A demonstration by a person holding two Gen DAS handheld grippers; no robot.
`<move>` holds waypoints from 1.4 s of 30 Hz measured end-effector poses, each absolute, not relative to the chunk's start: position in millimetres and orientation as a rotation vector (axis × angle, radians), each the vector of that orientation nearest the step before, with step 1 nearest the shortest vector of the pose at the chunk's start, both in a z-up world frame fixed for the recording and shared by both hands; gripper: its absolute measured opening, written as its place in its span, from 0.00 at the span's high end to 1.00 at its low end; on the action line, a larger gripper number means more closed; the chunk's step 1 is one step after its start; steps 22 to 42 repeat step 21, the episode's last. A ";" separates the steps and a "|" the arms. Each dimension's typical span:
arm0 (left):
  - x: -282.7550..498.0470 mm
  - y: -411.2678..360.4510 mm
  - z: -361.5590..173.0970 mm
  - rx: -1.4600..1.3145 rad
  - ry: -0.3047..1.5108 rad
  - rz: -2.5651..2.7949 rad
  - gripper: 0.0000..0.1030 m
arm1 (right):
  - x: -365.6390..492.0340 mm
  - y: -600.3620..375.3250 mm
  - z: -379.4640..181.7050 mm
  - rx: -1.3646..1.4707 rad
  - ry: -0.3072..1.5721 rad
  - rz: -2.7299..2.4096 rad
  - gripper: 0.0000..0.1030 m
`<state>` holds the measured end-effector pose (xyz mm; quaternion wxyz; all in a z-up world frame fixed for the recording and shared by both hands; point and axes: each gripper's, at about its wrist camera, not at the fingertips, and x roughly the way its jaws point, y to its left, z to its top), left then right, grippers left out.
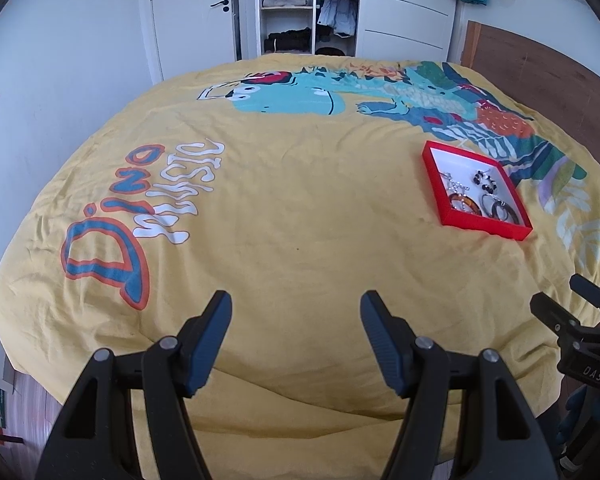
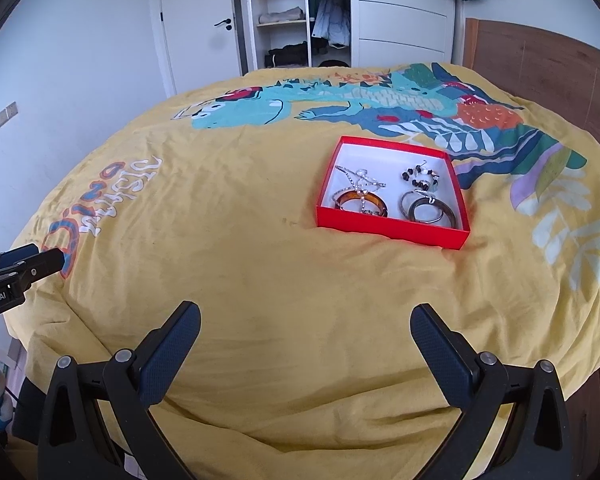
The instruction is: Organize jewelry
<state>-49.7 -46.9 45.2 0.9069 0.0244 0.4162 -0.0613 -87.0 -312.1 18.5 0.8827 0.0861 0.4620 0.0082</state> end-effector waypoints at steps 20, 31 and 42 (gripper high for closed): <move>-29.2 -44.7 18.9 0.042 0.908 -0.114 0.37 | -71.3 -313.8 -14.0 0.179 1.031 0.006 0.00; -28.3 -43.6 18.3 0.038 0.909 -0.114 0.37 | -70.5 -313.4 -15.2 0.177 1.034 0.007 0.00; -28.3 -43.6 18.3 0.038 0.909 -0.114 0.37 | -70.5 -313.4 -15.2 0.177 1.034 0.007 0.00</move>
